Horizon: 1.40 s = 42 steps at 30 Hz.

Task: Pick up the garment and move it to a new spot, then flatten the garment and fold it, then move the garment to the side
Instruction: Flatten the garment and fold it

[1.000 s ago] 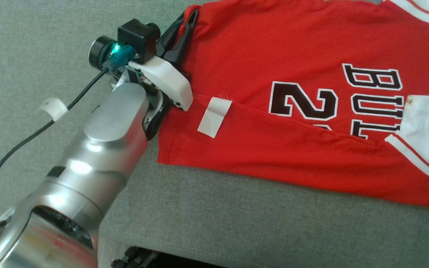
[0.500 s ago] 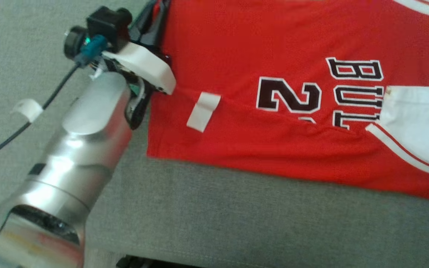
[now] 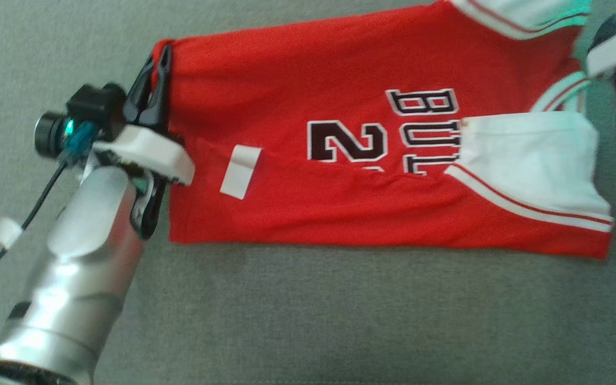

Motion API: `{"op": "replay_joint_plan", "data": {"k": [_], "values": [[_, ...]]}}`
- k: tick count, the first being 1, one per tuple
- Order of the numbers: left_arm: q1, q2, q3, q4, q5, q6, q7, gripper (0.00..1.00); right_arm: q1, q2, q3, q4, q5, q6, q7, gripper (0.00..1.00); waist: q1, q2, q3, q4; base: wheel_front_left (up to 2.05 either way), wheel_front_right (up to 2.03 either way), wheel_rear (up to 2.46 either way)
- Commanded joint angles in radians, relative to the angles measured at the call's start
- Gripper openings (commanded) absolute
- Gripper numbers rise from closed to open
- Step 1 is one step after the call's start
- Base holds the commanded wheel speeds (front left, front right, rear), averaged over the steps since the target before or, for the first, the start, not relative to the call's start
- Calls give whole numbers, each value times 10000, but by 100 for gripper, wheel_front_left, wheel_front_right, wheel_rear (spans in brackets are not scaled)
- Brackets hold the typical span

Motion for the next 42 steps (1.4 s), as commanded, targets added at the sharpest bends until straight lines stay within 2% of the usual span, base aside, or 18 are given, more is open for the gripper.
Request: {"op": "replay_joint_plan", "data": {"k": [1,8,16,17,18,19,20,24,25,28,31,35,42], "values": [[53,481,506,-291,112,56,-79,0,538,63,-50,-586,168,-7,-110,0,2,-1,-458,-428,0,0,0],[1419,643,1404,-445,664,42,-79,0,3352,351,-129,-2509,961,-7,-112,0,2,-1,-1304,-947,0,0,0],[3026,351,2053,-468,1243,19,-79,0,5256,712,-5,-2697,1364,-7,-113,0,2,-1,-1883,-1123,0,0,0],[3205,278,2129,-470,1312,37,-79,0,5367,786,-114,-2587,1387,-7,-113,40,2,-1,-1930,-1113,0,0,0],[3385,195,2253,-472,1352,105,-79,44,5459,850,-146,-2463,1360,-7,-113,100,2,-1,-1971,-1105,0,0,0],[3555,122,2405,-530,1422,234,-79,94,5514,905,-180,-2376,1302,-7,-113,100,2,-1,-2020,-1095,0,0,0],[3731,41,2549,-629,1498,332,-79,100,5545,957,-272,-2331,1225,-7,-113,100,2,-1,-2058,-1083,0,0,0],[4456,-296,3200,-1262,1874,762,-79,100,5665,1083,-834,-2390,277,-7,-114,100,2,-1,-2284,-1008,0,0,0],[4808,-455,3500,-1650,2138,946,-80,100,5780,1165,-1240,-2510,-647,-7,-114,100,2,-1,-2431,-964,0,0,0],[5311,-737,3897,-2318,2561,1157,-80,100,6102,1539,-2105,-2696,-2068,-7,-114,100,2,-1,-2689,-902,0,0,0],[5794,-991,4141,-2905,2961,1187,-80,100,6509,2077,-2812,-2880,-3200,-7,-114,100,2,-1,-2922,-860,0,0,0],[6386,-1265,4326,-3347,3313,1098,-80,100,6943,2598,-3226,-2824,-4107,-7,-114,100,2,-1,-3223,-831,0,0,0],[7104,-1513,4542,-3690,3471,949,-80,100,7358,2968,-3495,-2638,-4670,-7,-114,100,2,-1,-3503,-811,0,0,0]]}}
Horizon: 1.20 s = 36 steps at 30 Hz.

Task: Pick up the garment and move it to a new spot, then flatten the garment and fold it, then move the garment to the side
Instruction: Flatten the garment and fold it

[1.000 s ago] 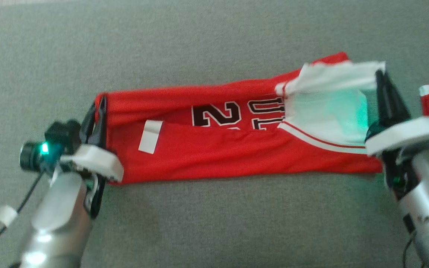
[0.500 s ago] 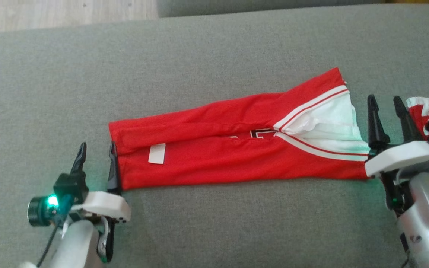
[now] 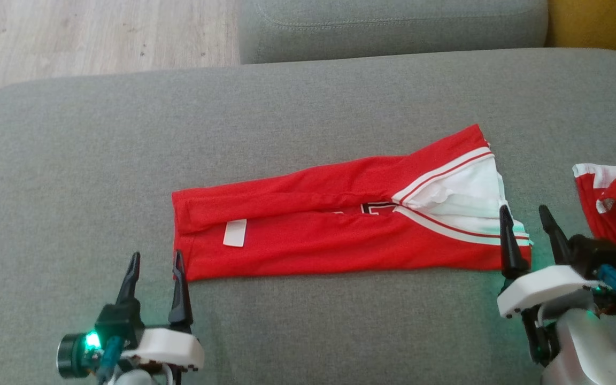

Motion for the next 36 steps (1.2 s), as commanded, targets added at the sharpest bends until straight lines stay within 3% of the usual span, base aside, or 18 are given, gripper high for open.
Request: {"op": "replay_joint_plan", "data": {"k": [1,15,23,26,27,28,29,36], "values": [[-195,31,440,-388,136,-26,-82,100,-119,70,154,-212,-122,-7,-108,100,1,-1,26,20,0,0,0],[-784,-52,-279,-453,-397,-62,-82,100,-1472,-320,-40,799,-424,-7,-108,100,1,-1,1243,362,0,0,0],[-1026,-53,-659,-347,-816,55,-82,100,-2536,-324,-267,2974,-471,-7,196,100,1,-1,1743,593,0,0,0],[-1047,-54,-692,-303,-833,76,-82,100,-2713,-195,85,3592,-106,-7,394,100,1,-1,1797,628,0,0,0],[-1040,-54,-695,-284,-830,86,-82,100,-2727,-174,266,3768,29,-7,483,83,1,-1,1797,628,0,0,0],[-1028,-54,-689,-268,-832,90,-82,100,-2723,-157,458,3902,186,-7,530,29,1,-1,1781,623,0,0,0],[-1011,-54,-680,-250,-830,89,-82,100,-2708,-140,610,4015,412,-7,575,0,1,-1,1755,614,0,0,0],[-848,-54,-637,-165,-844,42,-82,100,-2690,-973,899,4171,1314,-7,164,0,1,-1,1423,479,0,0,0]]}}
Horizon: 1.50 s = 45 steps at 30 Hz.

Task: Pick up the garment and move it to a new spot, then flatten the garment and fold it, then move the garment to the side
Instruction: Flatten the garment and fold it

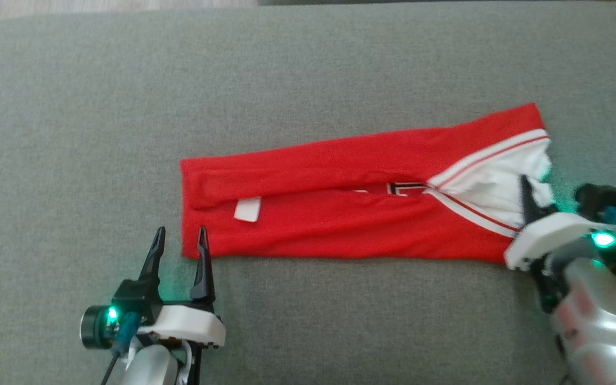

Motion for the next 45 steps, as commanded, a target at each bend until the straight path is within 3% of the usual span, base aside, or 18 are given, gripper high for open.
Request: {"op": "replay_joint_plan", "data": {"k": [1,7,12,19,26,34,35,36,37,40,45], "values": [[-108,38,320,-254,-61,19,-82,100,285,-477,28,46,68,-9,-149,0,-1,0,-146,-78,0,0,0],[72,38,232,-243,-212,40,-82,100,83,-912,-278,-721,-149,-9,-326,0,-1,0,-383,-223,0,0,0],[116,38,58,-382,-272,73,-82,100,446,-398,-26,-2951,-169,-9,-335,0,-1,0,-510,-127,0,0,0],[224,38,-197,-512,-300,121,-82,100,1100,281,2019,-4862,809,-9,-337,0,-1,0,-616,525,0,0,0],[391,38,-495,-433,-335,88,-82,100,1034,394,4050,-5059,1945,-9,-337,0,-1,0,-646,1545,0,0,0],[584,37,-494,-748,-363,226,-82,100,476,482,5362,-4541,2471,-9,-328,0,-1,0,-476,2246,0,0,0],[600,37,-480,-765,-368,238,-82,100,419,528,5471,-4454,2556,-9,-324,20,-1,0,-466,2255,0,0,0],[609,37,-468,-775,-372,248,-82,100,369,585,5568,-4417,2693,-9,-324,95,-1,0,-456,2247,0,0,0],[614,37,-438,-785,-377,271,-82,100,316,638,5674,-4420,2835,-9,-325,100,-1,0,-455,2197,0,0,0],[567,37,-392,-824,-361,294,-82,100,150,631,5691,-4537,3143,-9,-333,100,-1,0,-513,1841,0,0,0],[450,37,-184,-835,-223,306,-82,100,429,421,4278,-4894,2536,-9,-336,100,-1,0,-747,1094,0,0,0]]}}
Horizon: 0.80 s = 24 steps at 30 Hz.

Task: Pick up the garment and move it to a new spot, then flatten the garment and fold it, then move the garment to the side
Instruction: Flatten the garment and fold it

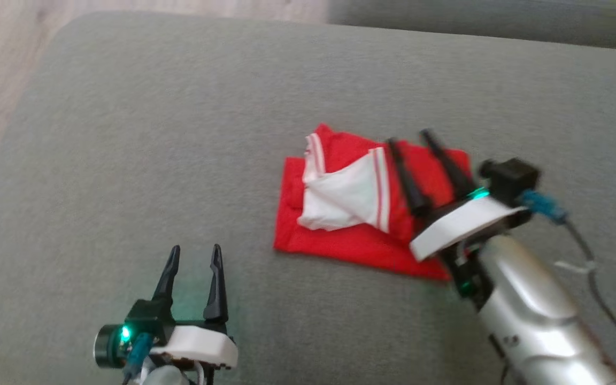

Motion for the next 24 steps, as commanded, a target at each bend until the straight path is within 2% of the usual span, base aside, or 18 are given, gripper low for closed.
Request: {"op": "replay_joint_plan", "data": {"k": [1,7,12,17,24], "values": [[-259,34,422,-298,108,40,-82,100,-79,-3,-159,-330,-204,-9,-135,100,0,0,-167,-387,0,0,0],[-499,34,801,-294,410,31,-82,100,689,52,-2405,-424,-1797,-9,-136,100,0,0,-432,-1232,0,0,0],[-538,34,1206,-274,711,46,-82,100,1345,253,-3597,-603,-3008,-9,-136,100,0,0,-625,-1730,0,0,0],[-221,34,1568,-276,840,12,-82,100,2027,452,-4087,-625,-3746,-9,-137,100,0,0,-853,-2000,0,0,0],[325,33,1765,-282,811,-50,-82,100,2666,607,-4449,-343,-4112,-9,-137,100,0,0,-1123,-2008,0,0,0]]}}
